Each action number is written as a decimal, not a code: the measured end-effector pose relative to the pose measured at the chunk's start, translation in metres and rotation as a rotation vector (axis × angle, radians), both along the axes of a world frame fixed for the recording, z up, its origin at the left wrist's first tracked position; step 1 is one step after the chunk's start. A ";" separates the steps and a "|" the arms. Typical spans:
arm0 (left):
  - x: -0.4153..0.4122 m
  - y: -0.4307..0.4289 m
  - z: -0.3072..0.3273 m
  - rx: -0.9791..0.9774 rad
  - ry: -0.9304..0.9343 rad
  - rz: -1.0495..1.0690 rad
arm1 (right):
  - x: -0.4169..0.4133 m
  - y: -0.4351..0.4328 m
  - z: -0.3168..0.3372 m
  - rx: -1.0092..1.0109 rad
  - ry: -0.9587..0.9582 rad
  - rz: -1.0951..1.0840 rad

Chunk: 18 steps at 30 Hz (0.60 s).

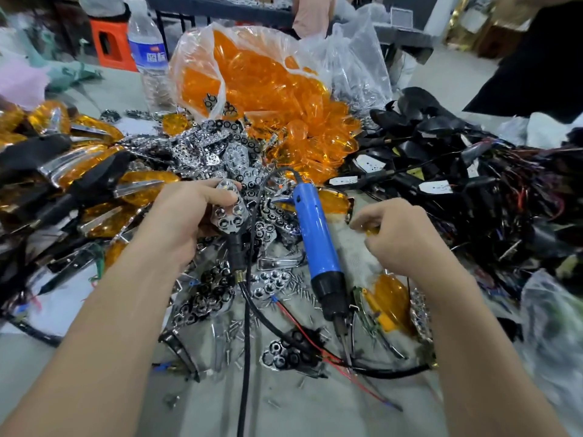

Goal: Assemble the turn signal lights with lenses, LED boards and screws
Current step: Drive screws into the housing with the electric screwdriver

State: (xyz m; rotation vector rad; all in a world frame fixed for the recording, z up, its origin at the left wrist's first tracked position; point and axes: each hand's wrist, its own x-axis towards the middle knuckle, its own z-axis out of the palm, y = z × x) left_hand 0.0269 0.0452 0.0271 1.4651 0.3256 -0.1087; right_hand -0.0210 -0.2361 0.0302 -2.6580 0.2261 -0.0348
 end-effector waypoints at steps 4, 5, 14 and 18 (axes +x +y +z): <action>-0.001 -0.006 0.000 0.039 -0.013 -0.062 | -0.018 -0.007 -0.004 -0.014 0.092 -0.042; -0.001 -0.008 0.000 0.054 -0.013 -0.064 | -0.020 -0.010 -0.004 0.008 0.058 -0.062; -0.002 -0.015 -0.004 0.111 -0.017 -0.126 | -0.019 -0.011 -0.014 -0.052 0.060 -0.027; -0.001 -0.007 -0.003 0.114 -0.021 -0.095 | -0.024 -0.011 -0.015 0.078 -0.049 -0.014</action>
